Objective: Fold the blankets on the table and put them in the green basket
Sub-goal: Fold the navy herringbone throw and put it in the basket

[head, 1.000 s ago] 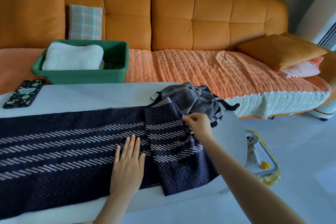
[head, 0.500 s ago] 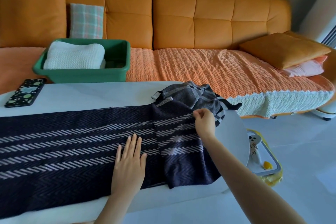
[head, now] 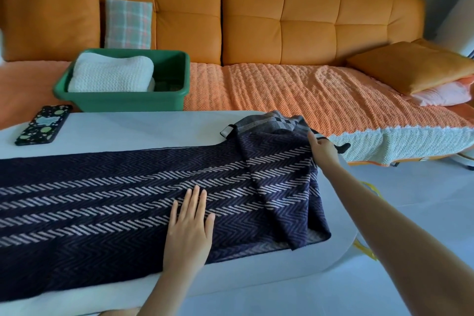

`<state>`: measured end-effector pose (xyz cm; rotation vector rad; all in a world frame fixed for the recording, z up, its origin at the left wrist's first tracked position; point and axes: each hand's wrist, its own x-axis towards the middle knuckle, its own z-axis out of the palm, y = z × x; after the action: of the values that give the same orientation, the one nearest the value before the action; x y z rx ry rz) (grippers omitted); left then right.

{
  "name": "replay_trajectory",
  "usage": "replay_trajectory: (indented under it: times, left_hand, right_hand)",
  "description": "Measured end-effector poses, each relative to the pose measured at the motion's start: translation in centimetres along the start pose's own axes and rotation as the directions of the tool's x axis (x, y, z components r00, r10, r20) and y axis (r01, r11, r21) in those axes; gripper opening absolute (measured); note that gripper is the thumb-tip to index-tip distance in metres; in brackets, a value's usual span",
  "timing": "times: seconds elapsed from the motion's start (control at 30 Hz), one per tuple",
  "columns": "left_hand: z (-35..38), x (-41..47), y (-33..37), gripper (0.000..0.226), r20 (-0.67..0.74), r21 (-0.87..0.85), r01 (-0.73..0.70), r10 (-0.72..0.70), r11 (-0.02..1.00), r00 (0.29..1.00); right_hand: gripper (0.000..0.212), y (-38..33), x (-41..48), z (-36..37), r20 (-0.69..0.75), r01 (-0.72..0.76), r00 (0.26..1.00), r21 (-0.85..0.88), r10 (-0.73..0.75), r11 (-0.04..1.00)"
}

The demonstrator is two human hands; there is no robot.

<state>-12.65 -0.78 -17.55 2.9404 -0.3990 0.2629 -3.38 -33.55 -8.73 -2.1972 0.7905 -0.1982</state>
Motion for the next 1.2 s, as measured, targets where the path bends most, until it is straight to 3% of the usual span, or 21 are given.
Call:
replay_trajectory:
  times: [0.1,0.23,0.33,0.43,0.53,0.63,0.7,0.8,0.87,0.97,1.03,1.13,1.2]
  left_hand:
    - [0.0,0.0,0.0,0.060,0.002,-0.007,-0.003,0.003,1.000,1.000]
    - [-0.1,0.0,-0.1,0.064,0.005,-0.014,0.000,0.000,1.000,1.000]
    - [0.0,0.0,-0.2,0.067,0.022,-0.020,0.000,0.001,1.000,1.000]
    - [-0.2,0.0,-0.1,0.071,0.034,-0.038,-0.001,0.002,0.999,0.999]
    - [-0.3,0.1,-0.2,0.074,0.054,-0.074,-0.004,0.008,0.997,0.999]
    - [-0.3,0.2,-0.2,0.076,0.064,-0.102,-0.012,0.018,0.995,0.998]
    - [-0.9,0.1,0.3,0.069,0.030,-0.147,-0.038,0.043,0.988,0.999]
    - [-2.0,-0.4,2.2,0.041,-0.157,-0.307,-0.198,0.155,0.931,0.975]
    - [-2.9,-1.1,4.1,0.029,-0.172,-0.399,-0.287,0.236,0.871,0.956]
    - [-2.7,-2.1,6.0,0.015,-0.094,-0.450,-0.307,0.297,0.839,0.950]
    - [-2.5,-2.3,6.6,0.020,-0.054,-0.440,-0.304,0.313,0.845,0.948]
    - [-2.3,-2.1,7.0,0.029,-0.052,-0.406,-0.304,0.310,0.862,0.949]
    - [-2.4,-1.7,7.3,0.030,-0.067,-0.396,-0.298,0.296,0.868,0.953]
  right_hand:
    - [0.055,-0.3,0.5,0.2,0.008,-0.011,1.000,-0.095,0.011,0.995]
    - [0.034,-0.4,0.1,0.7,-0.144,0.058,0.986,-0.196,-0.087,0.979]
    - [0.025,0.5,-3.0,0.4,-0.155,0.268,0.948,-0.083,-0.278,0.960]
    - [0.009,3.7,-8.6,-0.6,-0.181,0.466,0.852,-0.167,-0.491,0.869]
    - [0.015,7.5,-13.5,-1.2,-0.066,0.563,0.820,-0.085,-0.569,0.822]
    - [0.037,9.6,-15.8,-0.8,0.115,0.644,0.765,-0.093,-0.634,0.760]
    - [0.050,9.8,-16.3,-0.3,0.217,0.652,0.751,-0.089,-0.624,0.753]
    - [0.053,9.8,-16.2,0.6,0.279,0.670,0.738,-0.186,-0.615,0.719]
    - [0.038,9.6,-16.0,0.9,0.226,0.658,0.752,-0.218,-0.619,0.720]
    - [0.007,9.3,-15.8,0.6,0.133,0.617,0.787,-0.191,-0.602,0.764]
    - [0.002,9.3,-15.7,0.1,0.132,0.602,0.798,-0.144,-0.587,0.786]
    - [0.018,10.2,-15.3,-1.0,0.161,0.561,0.819,-0.033,-0.550,0.827]
    - [0.025,11.0,-15.1,-1.7,0.179,0.532,0.837,-0.048,-0.516,0.846]
